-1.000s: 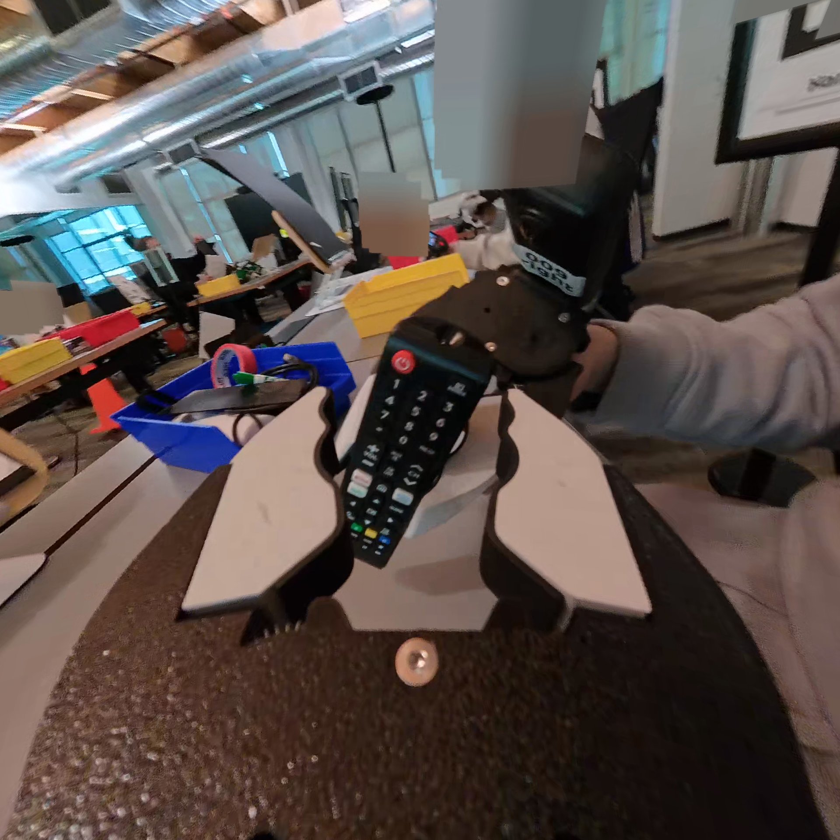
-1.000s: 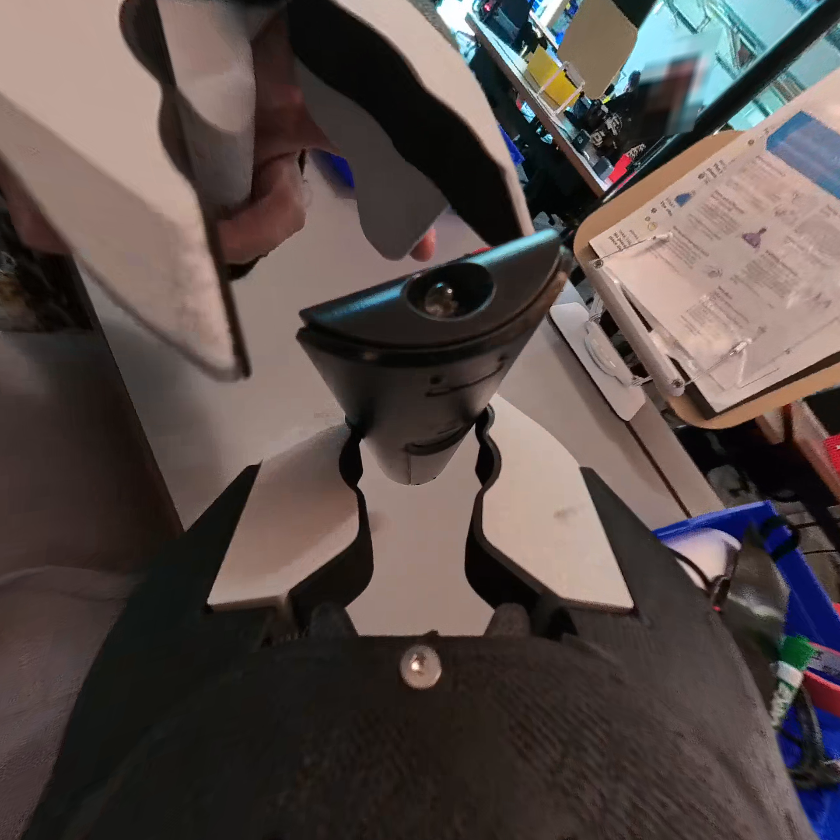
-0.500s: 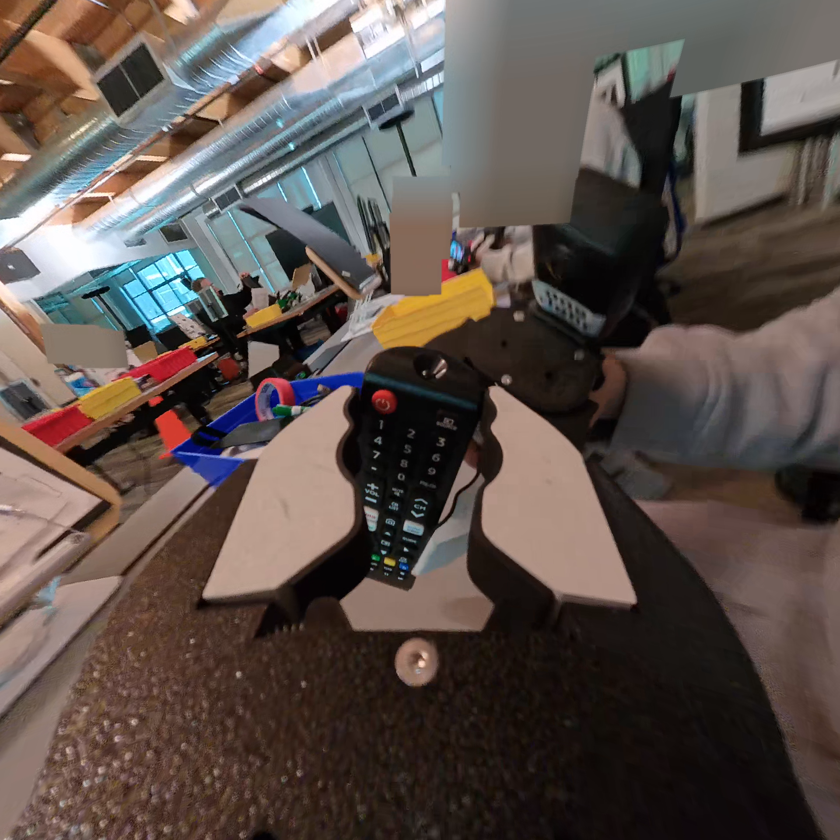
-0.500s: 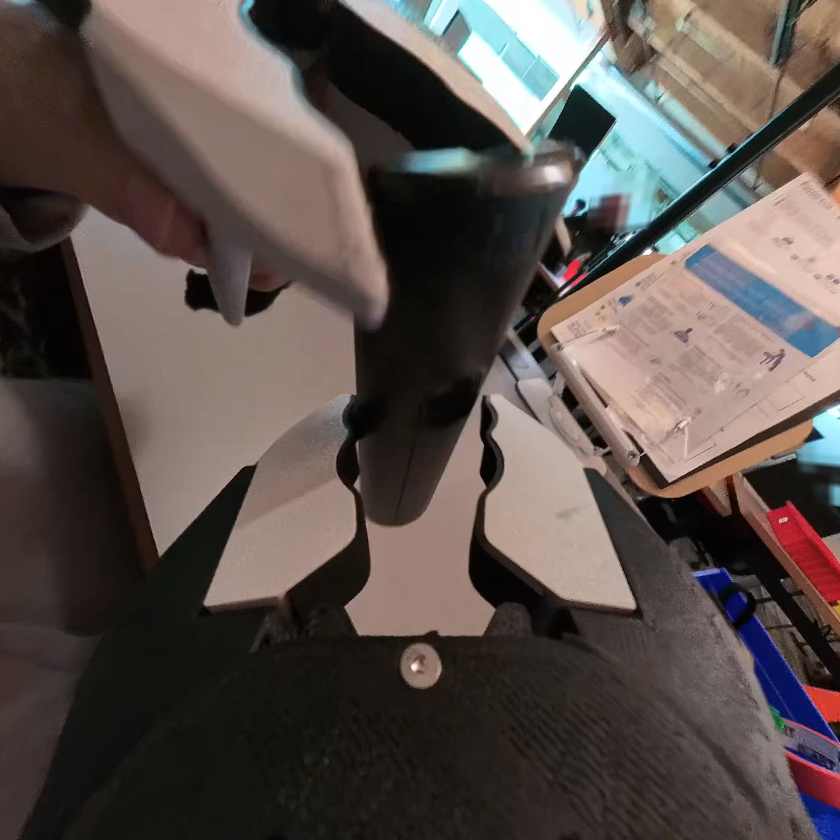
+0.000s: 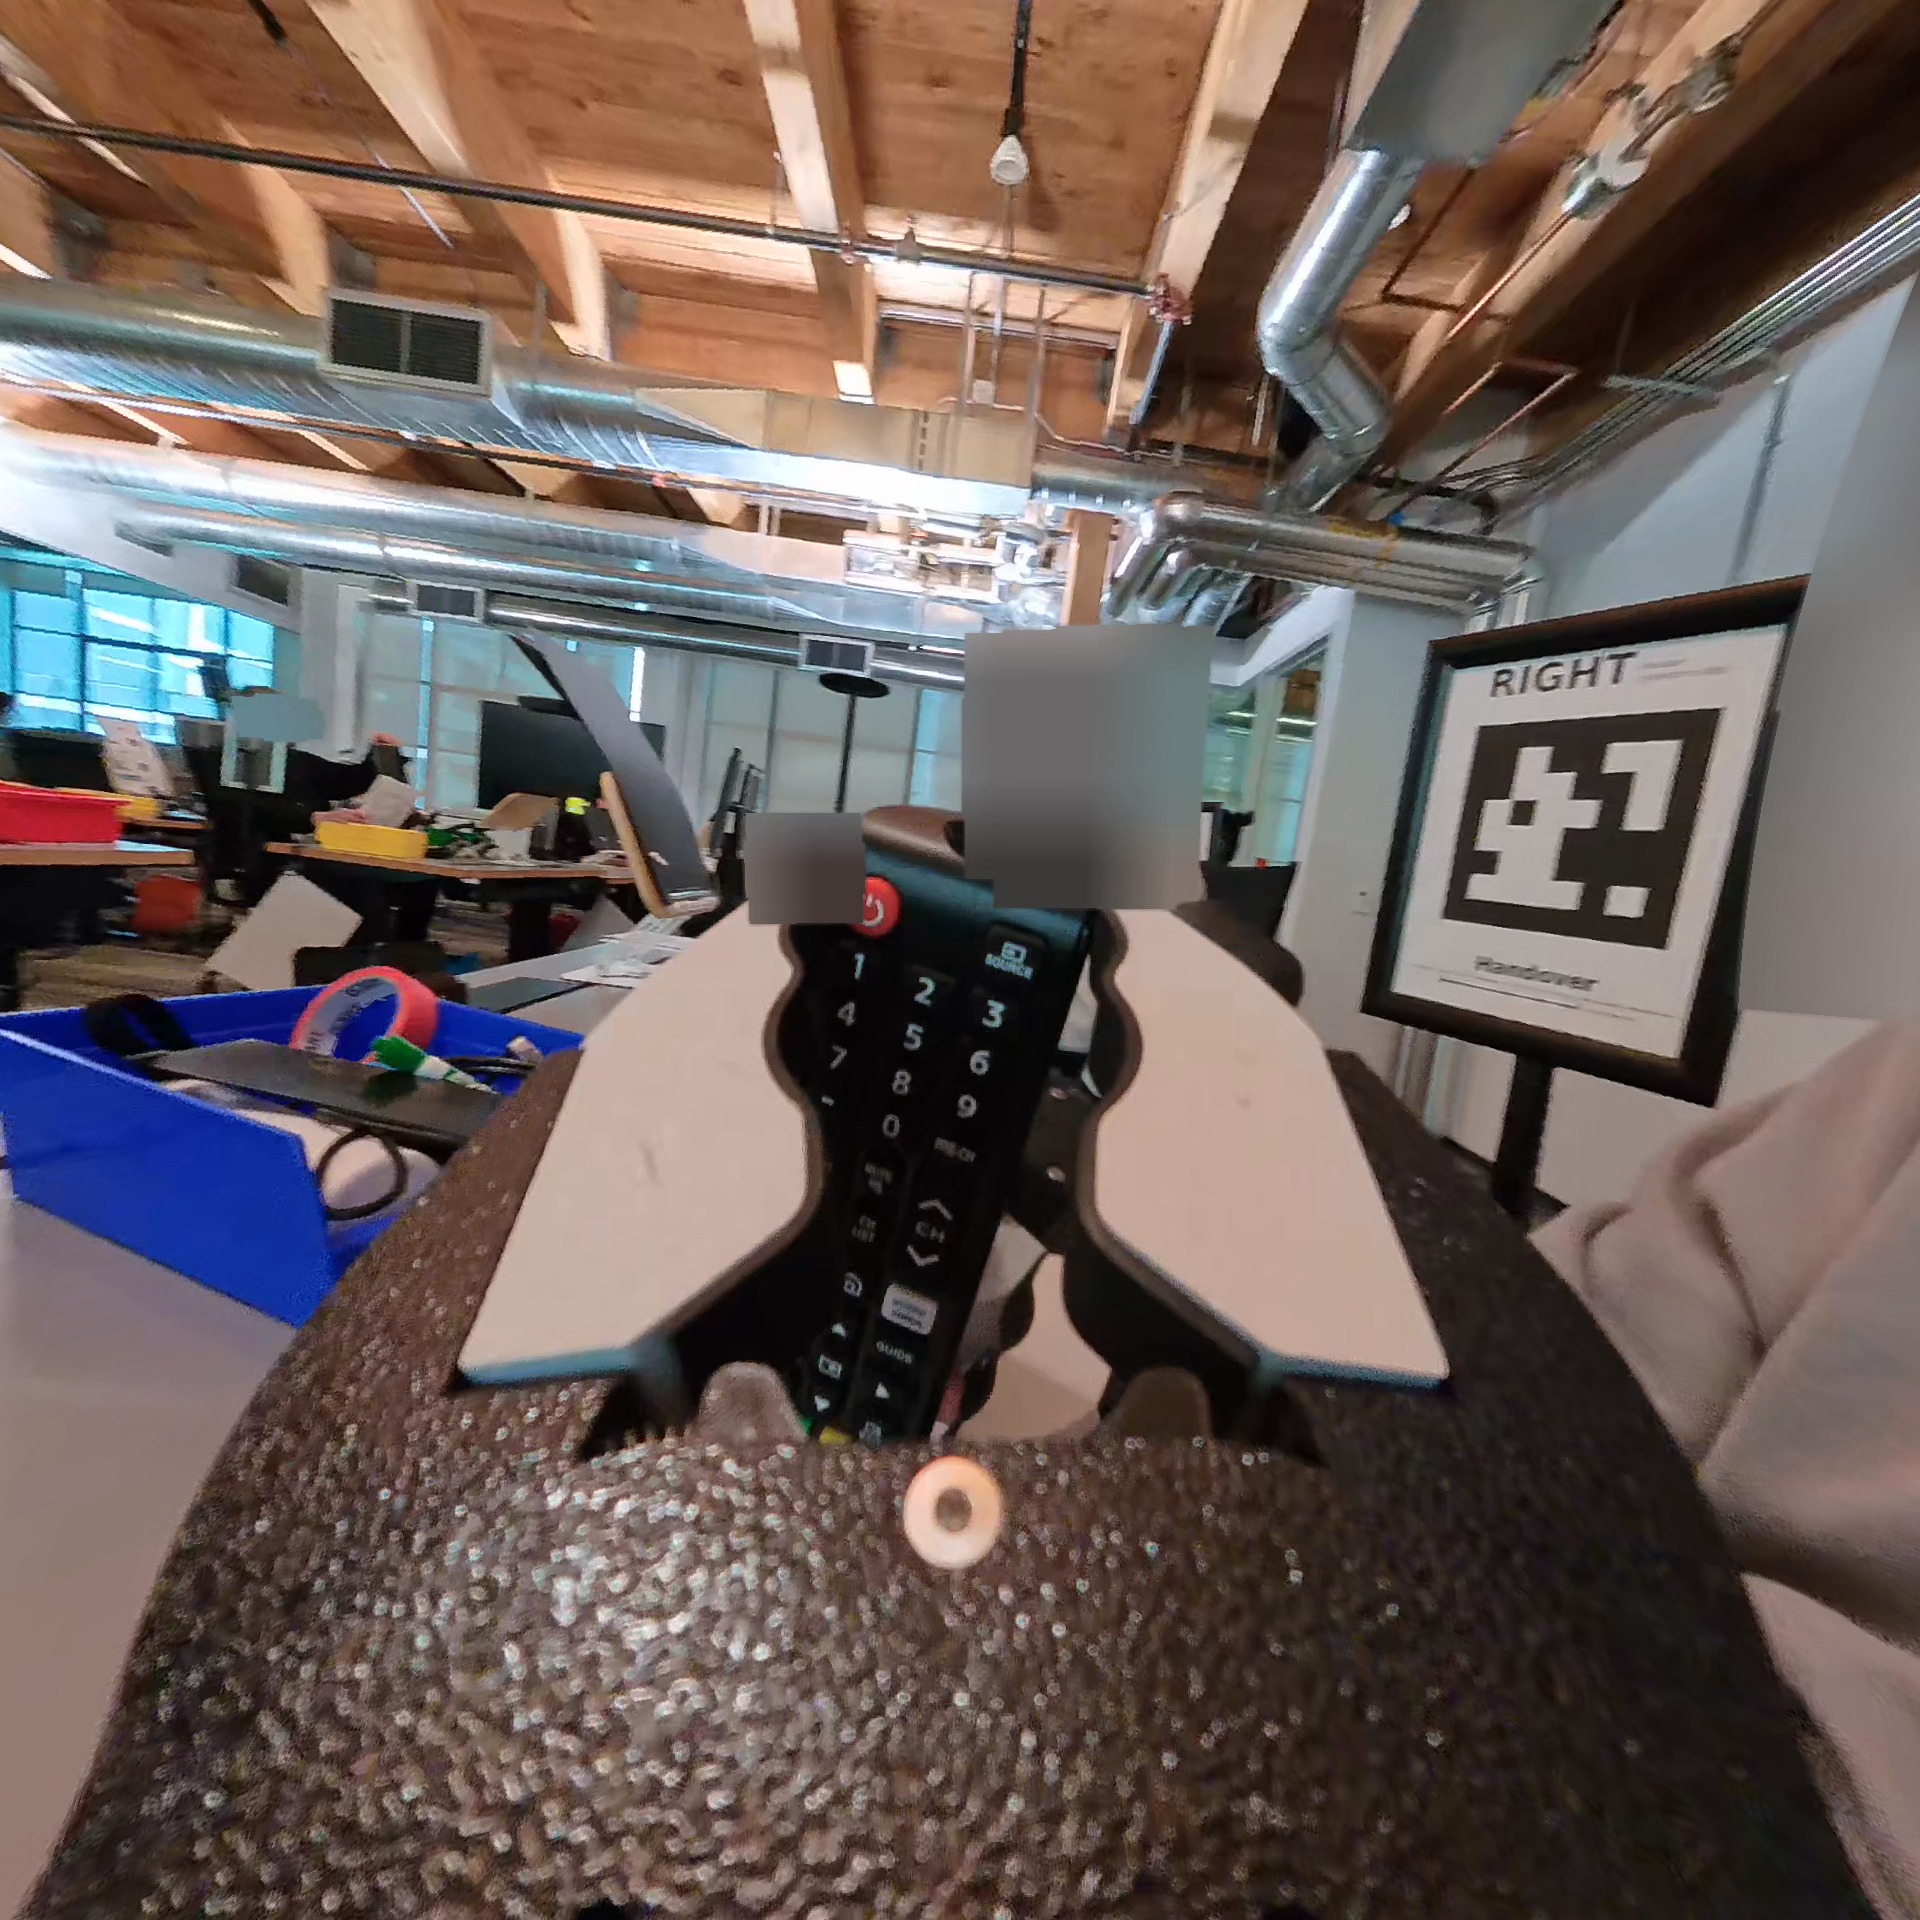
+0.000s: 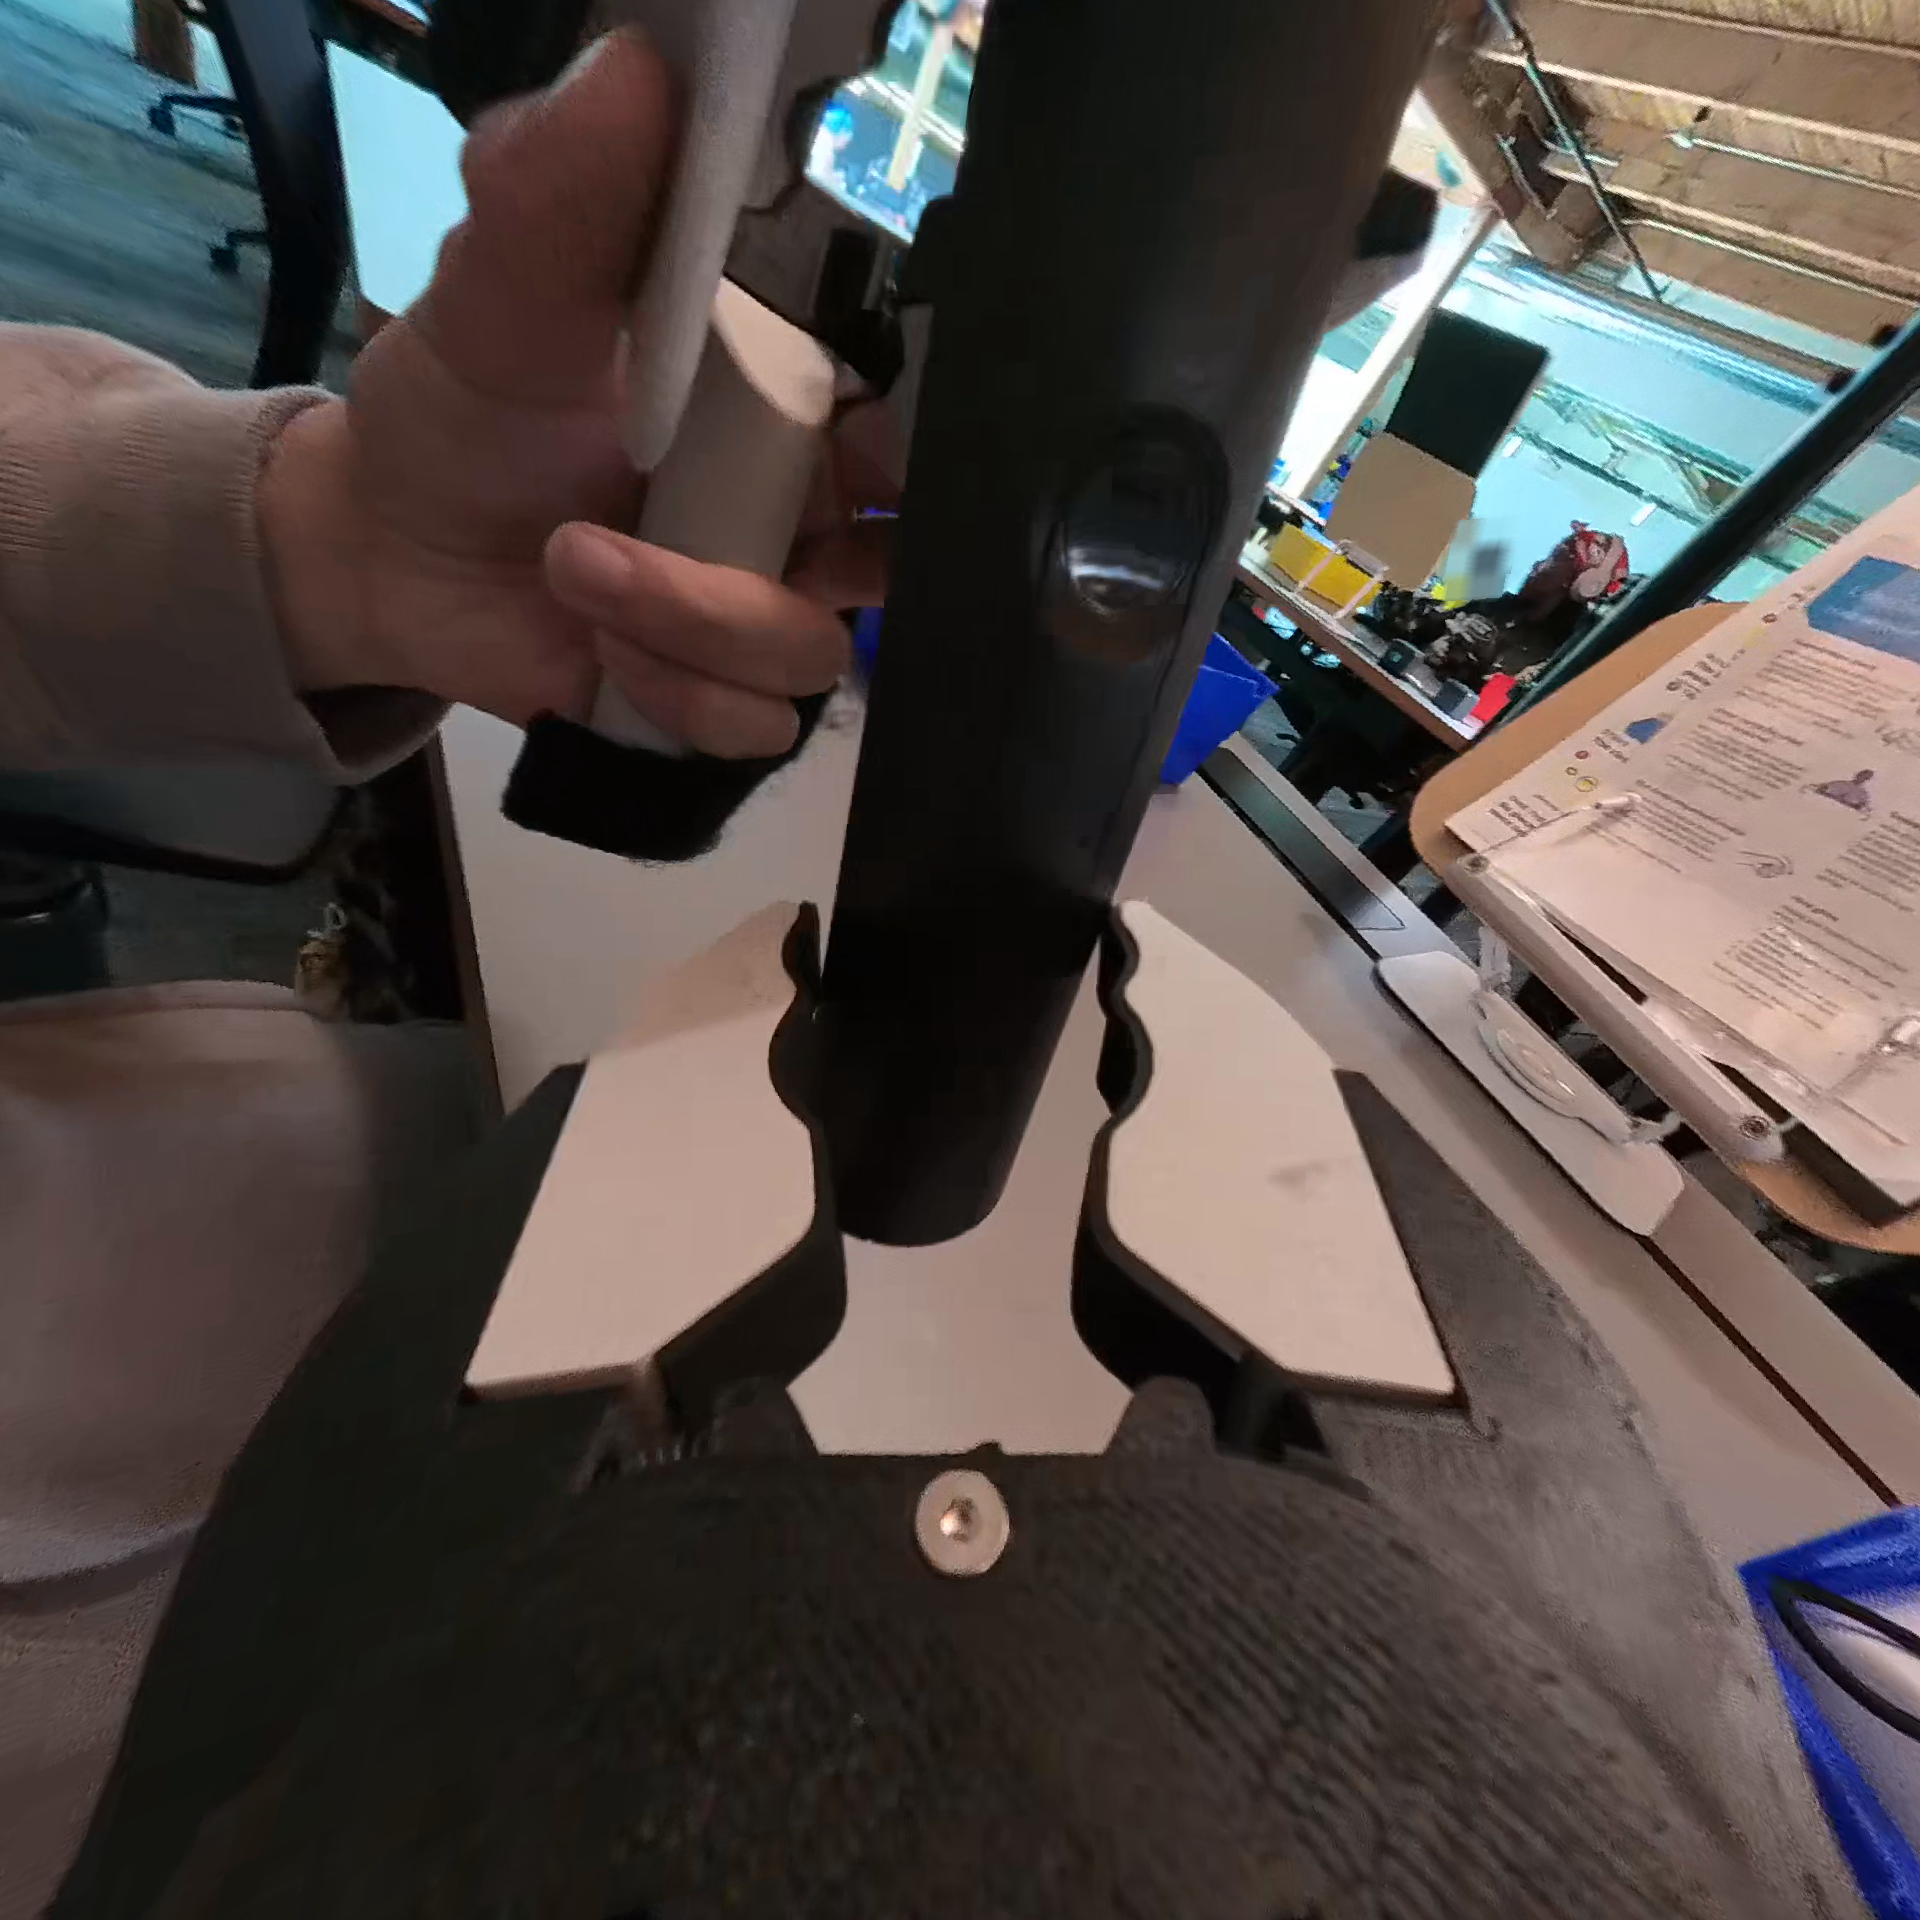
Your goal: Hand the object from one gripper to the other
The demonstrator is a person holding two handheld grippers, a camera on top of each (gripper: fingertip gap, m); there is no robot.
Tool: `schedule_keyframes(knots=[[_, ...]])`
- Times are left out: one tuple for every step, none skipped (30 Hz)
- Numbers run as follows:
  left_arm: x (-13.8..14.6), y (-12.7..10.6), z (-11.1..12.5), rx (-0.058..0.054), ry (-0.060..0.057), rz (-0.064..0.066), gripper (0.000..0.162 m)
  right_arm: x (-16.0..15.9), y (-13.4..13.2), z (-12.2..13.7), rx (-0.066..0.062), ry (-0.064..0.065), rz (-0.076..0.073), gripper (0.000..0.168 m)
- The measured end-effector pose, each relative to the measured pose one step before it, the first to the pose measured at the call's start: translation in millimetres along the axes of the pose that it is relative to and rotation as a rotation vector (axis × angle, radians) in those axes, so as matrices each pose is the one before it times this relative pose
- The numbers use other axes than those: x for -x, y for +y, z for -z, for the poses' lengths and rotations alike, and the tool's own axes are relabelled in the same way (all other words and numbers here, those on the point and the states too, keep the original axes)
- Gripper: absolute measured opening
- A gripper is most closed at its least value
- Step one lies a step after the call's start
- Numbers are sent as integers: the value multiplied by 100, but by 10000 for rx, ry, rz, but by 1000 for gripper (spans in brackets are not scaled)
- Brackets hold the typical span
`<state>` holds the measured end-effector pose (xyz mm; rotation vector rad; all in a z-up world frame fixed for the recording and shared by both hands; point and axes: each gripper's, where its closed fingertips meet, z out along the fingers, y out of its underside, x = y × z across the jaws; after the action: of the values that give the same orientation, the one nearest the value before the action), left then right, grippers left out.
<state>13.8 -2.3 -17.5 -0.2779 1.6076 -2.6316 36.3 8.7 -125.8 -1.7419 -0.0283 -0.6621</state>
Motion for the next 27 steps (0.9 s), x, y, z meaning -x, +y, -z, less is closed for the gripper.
schedule_keyframes(knots=[[20,50,-22,35,-85,-141,49,-107,54,-210,37,183,19,51],[15,37,-28,39,-59,-72,49,51,30,-148,19,19,-121,51],[46,62,-11,78,-51,-49,49,-8,70,-40,62,-65,-234,51],[107,77,35,133,-46,-46,49,17,101,63,28,-155,-166,50],[100,148,82,205,16,-7,49,109,123,191,-25,-276,-167,50],[29,134,140,201,105,-24,50,211,-60,276,-164,-405,-282,50],[-108,75,194,143,244,-45,50,479,-295,319,-305,-607,-447,49],[-196,132,229,179,327,-30,55,641,-450,301,-371,-734,-657,50],[-187,349,236,340,344,1,61,797,-562,303,-436,-857,-682,50],[-298,541,259,445,428,-11,64,1080,-454,294,-386,-1017,-686,50],[-414,593,251,420,476,2,64,1234,-203,236,-228,-1088,-647,50],[-455,505,194,301,459,12,64,948,-97,104,-208,-801,-394,49],[-341,423,106,175,349,42,64,698,36,-13,-161,-591,-299,49],[-354,419,7,119,365,128,64,869,233,-158,-14,-751,-437,50],[-460,434,-97,101,452,246,64,740,225,-267,-27,-669,-412,50],[-497,474,-190,102,493,291,64,558,258,-349,-22,-540,-374,49],[-375,462,-253,89,416,227,64,398,377,-390,87,-435,-340,49],[-303,334,-299,16,328,92,63,142,441,-384,146,-245,-251,49],[-381,154,-267,-99,332,-79,57,-145,432,-330,170,-22,-157,50],[-396,15,-188,-165,309,-203,45,-268,389,-211,175,91,-71,50],[-165,32,-104,-111,148,-254,31,-215,278,-77,138,113,97,50],[139,113,8,23,-8,-118,31,-320,109,87,86,267,253,49],[589,24,116,47,-290,196,29,-1008,48,297,100,781,393,44],[1445,-17,243,75,-915,175,27,-1715,-52,485,45,1325,580,37],[1840,-39,320,80,-1211,98,25,-1994,-64,512,61,1516,719,42],[1757,-120,323,23,-1156,207,25,-1950,-34,417,89,1482,630,64],[1828,-332,312,-139,-1250,290,24,-1624,20,242,136,1222,532,73]])
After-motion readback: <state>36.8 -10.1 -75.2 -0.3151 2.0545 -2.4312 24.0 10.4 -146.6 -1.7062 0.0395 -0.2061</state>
